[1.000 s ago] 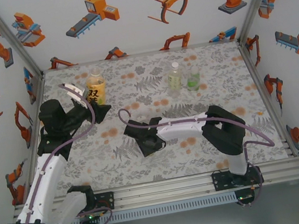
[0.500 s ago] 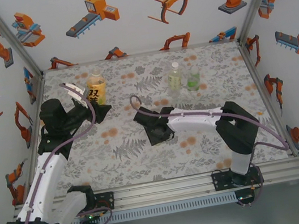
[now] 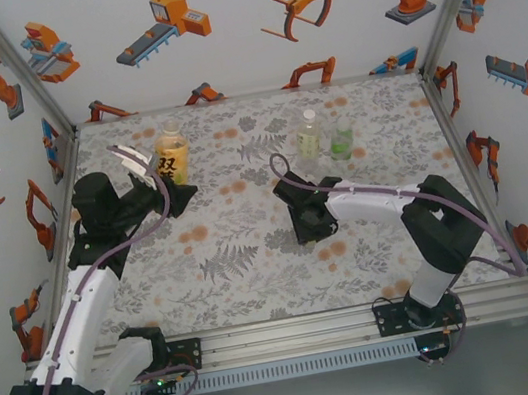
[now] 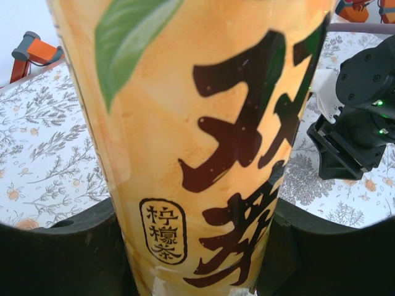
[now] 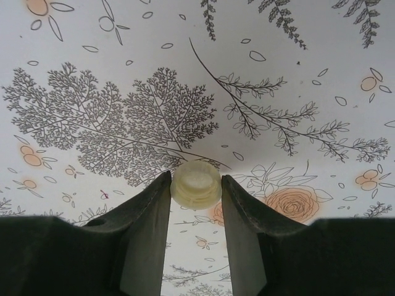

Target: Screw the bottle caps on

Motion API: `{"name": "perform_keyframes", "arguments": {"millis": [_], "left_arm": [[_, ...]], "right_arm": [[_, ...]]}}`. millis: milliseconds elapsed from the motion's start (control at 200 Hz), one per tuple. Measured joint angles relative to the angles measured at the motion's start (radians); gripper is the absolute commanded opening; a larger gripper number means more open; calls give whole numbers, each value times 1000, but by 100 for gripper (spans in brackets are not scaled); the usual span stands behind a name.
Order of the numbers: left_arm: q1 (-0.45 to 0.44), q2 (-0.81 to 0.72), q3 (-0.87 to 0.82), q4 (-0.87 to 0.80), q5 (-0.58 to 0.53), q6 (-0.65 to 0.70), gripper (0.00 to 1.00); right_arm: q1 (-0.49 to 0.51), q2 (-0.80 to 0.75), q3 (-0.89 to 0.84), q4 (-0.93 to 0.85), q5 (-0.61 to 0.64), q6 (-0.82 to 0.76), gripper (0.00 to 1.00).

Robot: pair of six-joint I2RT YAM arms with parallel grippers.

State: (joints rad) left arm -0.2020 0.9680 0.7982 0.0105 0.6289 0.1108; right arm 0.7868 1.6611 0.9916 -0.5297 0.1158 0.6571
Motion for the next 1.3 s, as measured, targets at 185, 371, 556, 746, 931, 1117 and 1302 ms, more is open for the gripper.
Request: {"name": "perform_keyframes", "arguments": {"millis": [185, 371, 556, 746, 931, 1117, 1302], "left_arm": [[0, 2, 0, 0, 0, 0, 12], [0, 3, 0, 0, 0, 0, 12], [0, 5, 0, 0, 0, 0, 12], [0, 5, 0, 0, 0, 0, 12], [0, 5, 0, 0, 0, 0, 12], [0, 5, 0, 0, 0, 0, 13], [0, 5, 0, 0, 0, 0, 13]], "right_arm": [[0, 1, -19, 22, -15, -3, 44], [0, 1, -19, 20, -21, -3, 45], [0, -29, -6, -1, -21, -3, 46], [0, -61, 15, -3, -25, -3, 44], [0, -48, 15, -5, -33, -3, 44], [0, -31, 15, -6, -33, -4, 45], [0, -21, 15, -5, -32, -4, 45]]}}
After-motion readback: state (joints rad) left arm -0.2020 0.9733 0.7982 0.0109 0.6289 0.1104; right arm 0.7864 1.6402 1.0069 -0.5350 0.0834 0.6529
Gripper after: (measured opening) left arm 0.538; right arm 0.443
